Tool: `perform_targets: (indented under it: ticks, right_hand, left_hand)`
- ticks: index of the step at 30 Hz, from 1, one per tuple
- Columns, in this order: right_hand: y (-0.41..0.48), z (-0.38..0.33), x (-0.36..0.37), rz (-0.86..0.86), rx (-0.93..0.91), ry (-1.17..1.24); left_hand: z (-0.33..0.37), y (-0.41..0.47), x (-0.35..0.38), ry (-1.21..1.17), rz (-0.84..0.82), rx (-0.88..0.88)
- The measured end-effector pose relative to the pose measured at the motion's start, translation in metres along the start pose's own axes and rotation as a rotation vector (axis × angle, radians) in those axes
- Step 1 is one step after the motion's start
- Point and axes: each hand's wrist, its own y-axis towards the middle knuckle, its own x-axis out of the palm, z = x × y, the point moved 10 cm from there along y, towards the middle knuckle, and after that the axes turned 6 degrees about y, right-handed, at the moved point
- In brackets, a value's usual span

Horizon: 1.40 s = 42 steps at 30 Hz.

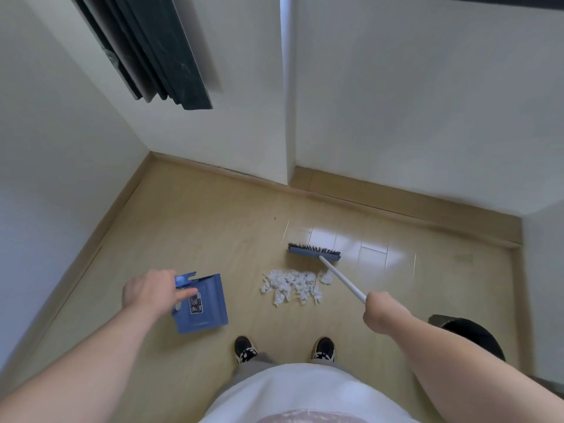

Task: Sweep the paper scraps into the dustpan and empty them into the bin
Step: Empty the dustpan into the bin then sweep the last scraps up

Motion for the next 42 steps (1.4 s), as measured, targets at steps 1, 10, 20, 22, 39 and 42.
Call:
perform_targets:
  ticks: [1,10,20,22,39,42]
  right_hand:
    - [-0.002,0.004,0.002,0.002,0.015,0.017]
    - [0.005,-0.009,0.023,0.01,0.144,0.116]
    - [-0.001,-0.052,0.059,-0.07,0.152,0.037]
    - [-0.009,-0.055,0.066,-0.078,0.136,0.009]
    - [-0.053,-0.064,0.079,-0.017,0.347,0.25]
    - [-0.054,-0.067,0.093,-0.036,0.446,0.379]
  left_hand:
    - [-0.002,0.001,0.002,0.017,0.01,-0.001]
    - [-0.029,0.019,0.03,-0.089,0.032,0.016]
    - [-0.016,0.04,0.051,-0.153,-0.018,0.113]
    - [-0.011,0.044,0.052,-0.149,-0.018,0.139]
    - [-0.044,0.061,0.078,-0.165,-0.022,0.143]
    - [-0.047,0.067,0.095,-0.19,-0.068,0.138]
